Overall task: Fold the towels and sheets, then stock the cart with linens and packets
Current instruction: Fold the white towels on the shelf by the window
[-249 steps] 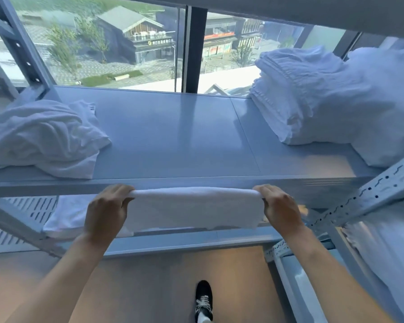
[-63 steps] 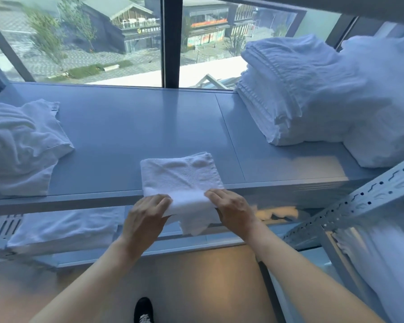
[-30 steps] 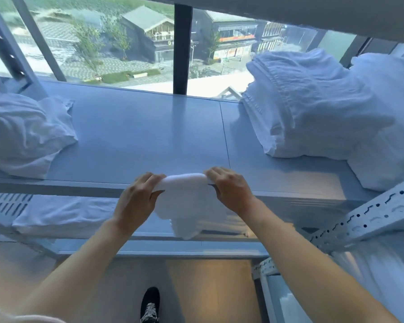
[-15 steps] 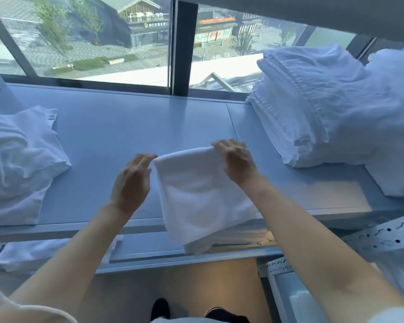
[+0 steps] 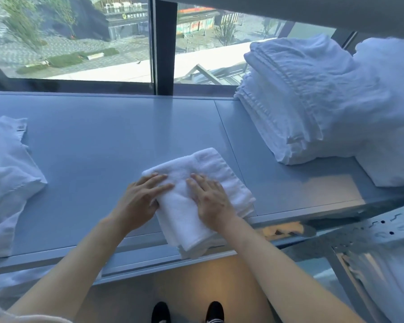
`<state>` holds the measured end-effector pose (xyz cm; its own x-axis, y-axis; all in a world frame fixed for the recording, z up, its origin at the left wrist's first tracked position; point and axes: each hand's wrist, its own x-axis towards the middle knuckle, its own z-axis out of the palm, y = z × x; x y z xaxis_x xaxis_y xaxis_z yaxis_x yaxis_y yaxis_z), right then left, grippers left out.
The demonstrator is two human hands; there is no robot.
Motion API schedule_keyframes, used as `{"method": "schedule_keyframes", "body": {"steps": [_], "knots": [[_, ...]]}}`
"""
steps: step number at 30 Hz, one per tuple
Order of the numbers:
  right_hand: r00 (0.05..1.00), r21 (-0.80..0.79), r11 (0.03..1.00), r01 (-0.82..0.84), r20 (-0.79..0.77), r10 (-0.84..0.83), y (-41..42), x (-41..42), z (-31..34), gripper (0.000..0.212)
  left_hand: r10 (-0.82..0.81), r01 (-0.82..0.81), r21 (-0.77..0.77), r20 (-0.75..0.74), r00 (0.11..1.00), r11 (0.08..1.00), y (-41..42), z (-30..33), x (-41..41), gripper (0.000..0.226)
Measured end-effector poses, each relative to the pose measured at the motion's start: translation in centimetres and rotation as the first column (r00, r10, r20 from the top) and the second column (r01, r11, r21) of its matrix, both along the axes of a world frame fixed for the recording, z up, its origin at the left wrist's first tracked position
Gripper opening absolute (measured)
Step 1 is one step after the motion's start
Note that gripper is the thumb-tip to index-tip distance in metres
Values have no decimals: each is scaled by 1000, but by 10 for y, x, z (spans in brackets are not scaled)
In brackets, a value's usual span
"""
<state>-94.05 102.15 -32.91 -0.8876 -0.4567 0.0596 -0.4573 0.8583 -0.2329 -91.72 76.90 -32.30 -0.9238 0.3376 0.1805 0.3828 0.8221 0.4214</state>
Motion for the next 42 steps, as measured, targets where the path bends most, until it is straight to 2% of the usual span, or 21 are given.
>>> {"method": "schedule_keyframes", "body": {"steps": [2,5,8,10,12,16,19,24,27,30,33,38,42], "knots": [[1000,73,997,-9,-6,10,17,-20,4,60,50,-51,-32,-35,998,998,12,4,7,52],[998,145,988,55,-47,-49,44,-46,17,54,95,-100,-63,-85,992,993,46,12,24,42],[995,81,995,65,-83,-59,61,-39,30,45,47,-60,-102,-123,991,993,78,14,40,33],[992,-41,999,31,-125,-36,65,-13,31,39,27,-41,-97,-140,990,994,87,10,47,36],[994,-124,992,-12,-106,-1,68,24,24,42,37,-54,-99,-164,986,994,86,4,50,46],[994,-89,996,-8,-110,-1,67,71,1,58,30,-54,-145,-166,986,988,74,-7,51,64],[984,-90,994,67,-158,-81,62,73,-8,60,-22,-11,-163,-200,979,986,68,-12,48,58],[970,-81,981,175,-158,-186,65,56,-3,60,-83,74,-47,-235,968,996,62,-3,35,52],[965,-63,978,198,-164,-206,68,49,4,61,-121,131,20,-267,956,991,60,2,29,40],[958,-55,977,206,-192,-213,71,49,6,61,-170,187,36,-267,948,982,51,-2,30,39],[945,-59,982,180,-267,-190,75,53,5,61,-228,240,29,-221,948,970,39,-17,40,42],[883,-77,992,101,-453,-125,85,54,-2,40,-194,211,100,-156,969,972,32,-22,40,42],[923,-109,993,47,-376,-85,86,49,1,34,-204,219,176,-102,974,960,33,-18,40,39]]}}
